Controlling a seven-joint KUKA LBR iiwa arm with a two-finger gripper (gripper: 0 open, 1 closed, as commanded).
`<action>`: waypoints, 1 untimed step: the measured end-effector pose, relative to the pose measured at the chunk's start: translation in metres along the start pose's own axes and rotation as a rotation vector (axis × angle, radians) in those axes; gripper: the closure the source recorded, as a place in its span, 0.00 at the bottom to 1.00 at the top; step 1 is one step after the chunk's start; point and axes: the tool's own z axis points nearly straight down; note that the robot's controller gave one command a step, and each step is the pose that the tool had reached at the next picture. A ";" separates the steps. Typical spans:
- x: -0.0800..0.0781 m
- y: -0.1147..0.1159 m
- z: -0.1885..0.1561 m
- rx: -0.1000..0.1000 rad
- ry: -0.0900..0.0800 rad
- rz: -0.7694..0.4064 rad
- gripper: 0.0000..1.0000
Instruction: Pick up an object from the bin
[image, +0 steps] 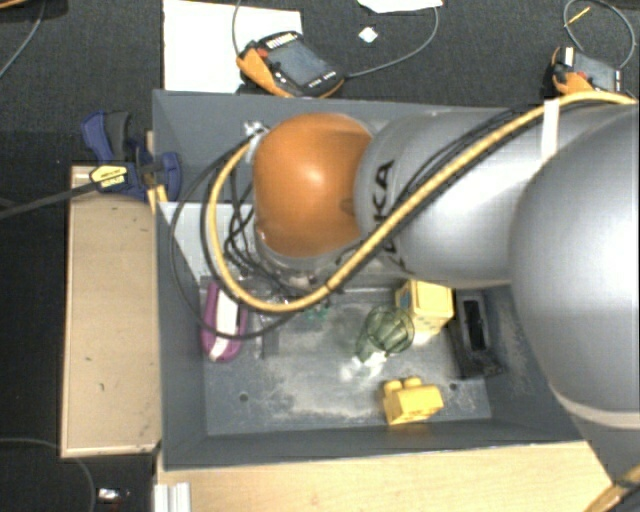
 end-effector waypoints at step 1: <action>0.010 -0.012 0.091 0.000 0.004 0.193 0.00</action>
Offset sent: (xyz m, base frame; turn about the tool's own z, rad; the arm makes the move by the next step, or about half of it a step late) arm -0.0363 0.0004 -0.0668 -0.0838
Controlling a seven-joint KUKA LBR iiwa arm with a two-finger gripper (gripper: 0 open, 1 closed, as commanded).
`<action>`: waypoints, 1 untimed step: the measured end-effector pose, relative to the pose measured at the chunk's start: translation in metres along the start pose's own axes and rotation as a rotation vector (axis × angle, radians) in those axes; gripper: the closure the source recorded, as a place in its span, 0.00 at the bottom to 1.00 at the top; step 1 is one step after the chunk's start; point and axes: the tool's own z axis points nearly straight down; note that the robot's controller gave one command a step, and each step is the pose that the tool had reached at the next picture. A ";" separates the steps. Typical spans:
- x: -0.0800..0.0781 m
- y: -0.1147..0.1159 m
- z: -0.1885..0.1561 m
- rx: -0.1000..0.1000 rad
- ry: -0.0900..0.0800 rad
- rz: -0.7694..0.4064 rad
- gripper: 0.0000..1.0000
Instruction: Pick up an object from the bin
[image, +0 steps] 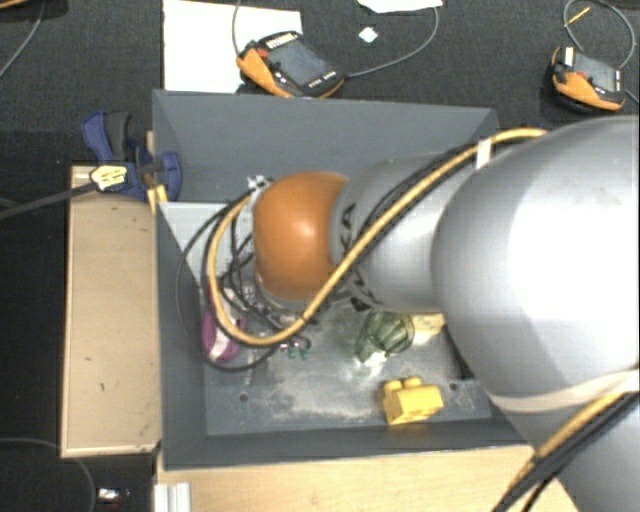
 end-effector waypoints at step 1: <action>0.020 0.010 -0.006 -0.001 -0.010 -0.196 0.00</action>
Offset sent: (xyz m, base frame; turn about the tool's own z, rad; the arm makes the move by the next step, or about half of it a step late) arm -0.0107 0.0013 -0.0101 0.0065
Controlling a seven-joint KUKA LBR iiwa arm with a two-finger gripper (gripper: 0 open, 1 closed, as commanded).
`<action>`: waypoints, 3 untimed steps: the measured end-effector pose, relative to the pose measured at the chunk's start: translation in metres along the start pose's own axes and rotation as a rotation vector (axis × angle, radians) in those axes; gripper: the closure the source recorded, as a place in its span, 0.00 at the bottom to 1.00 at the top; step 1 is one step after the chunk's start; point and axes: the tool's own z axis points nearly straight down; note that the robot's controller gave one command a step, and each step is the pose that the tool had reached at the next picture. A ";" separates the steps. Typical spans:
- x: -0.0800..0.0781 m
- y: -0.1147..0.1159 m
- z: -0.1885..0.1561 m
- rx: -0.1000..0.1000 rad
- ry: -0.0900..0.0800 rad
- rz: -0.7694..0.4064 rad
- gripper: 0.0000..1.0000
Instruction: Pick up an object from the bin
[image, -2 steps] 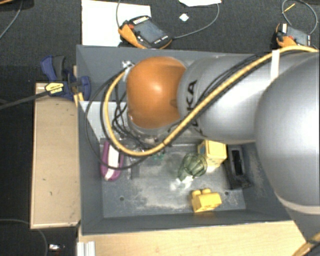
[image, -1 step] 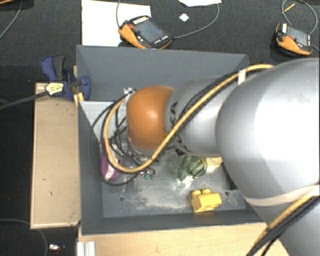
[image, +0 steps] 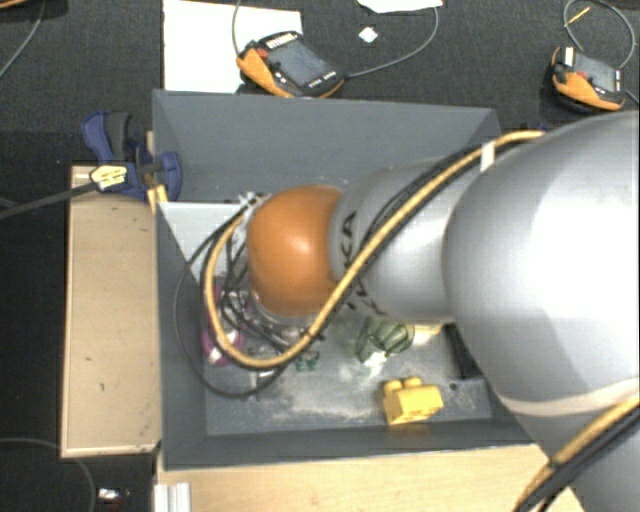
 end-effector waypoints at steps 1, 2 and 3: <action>-0.005 -0.006 0.006 -0.001 0.002 0.119 0.00; -0.007 -0.007 -0.010 0.001 0.013 0.136 0.00; 0.000 -0.013 0.015 -0.002 0.002 0.315 1.00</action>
Offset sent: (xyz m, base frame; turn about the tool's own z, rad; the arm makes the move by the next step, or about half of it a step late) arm 0.0201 -0.0009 0.0735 -0.0012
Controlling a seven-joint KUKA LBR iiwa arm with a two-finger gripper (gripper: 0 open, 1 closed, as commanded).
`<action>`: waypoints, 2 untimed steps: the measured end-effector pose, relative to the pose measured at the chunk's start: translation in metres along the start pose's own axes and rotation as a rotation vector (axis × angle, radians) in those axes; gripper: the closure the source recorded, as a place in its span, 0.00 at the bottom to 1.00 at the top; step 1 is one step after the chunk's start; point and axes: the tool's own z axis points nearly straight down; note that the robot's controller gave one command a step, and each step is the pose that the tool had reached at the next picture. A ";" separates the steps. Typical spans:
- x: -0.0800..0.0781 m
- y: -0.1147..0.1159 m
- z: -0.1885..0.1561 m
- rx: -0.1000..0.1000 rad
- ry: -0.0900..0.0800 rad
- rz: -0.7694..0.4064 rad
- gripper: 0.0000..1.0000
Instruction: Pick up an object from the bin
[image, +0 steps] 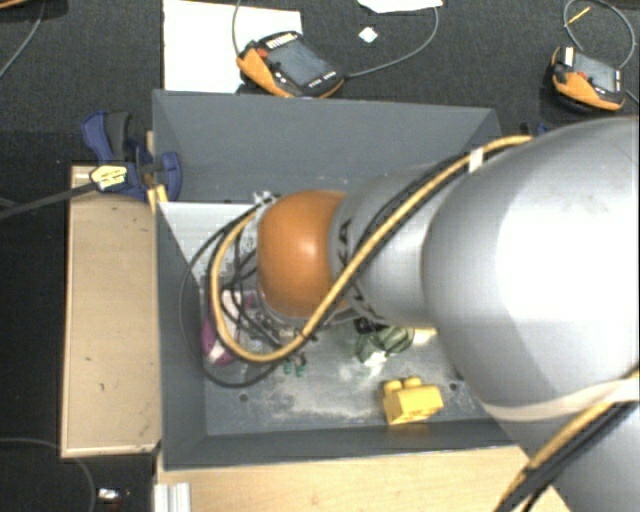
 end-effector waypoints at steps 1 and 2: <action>0.000 0.000 0.000 0.000 0.000 0.001 1.00; -0.020 -0.001 -0.043 -0.003 -0.008 -0.013 1.00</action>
Offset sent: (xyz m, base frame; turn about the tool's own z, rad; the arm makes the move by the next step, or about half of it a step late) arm 0.0171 -0.0030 0.0399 -0.0147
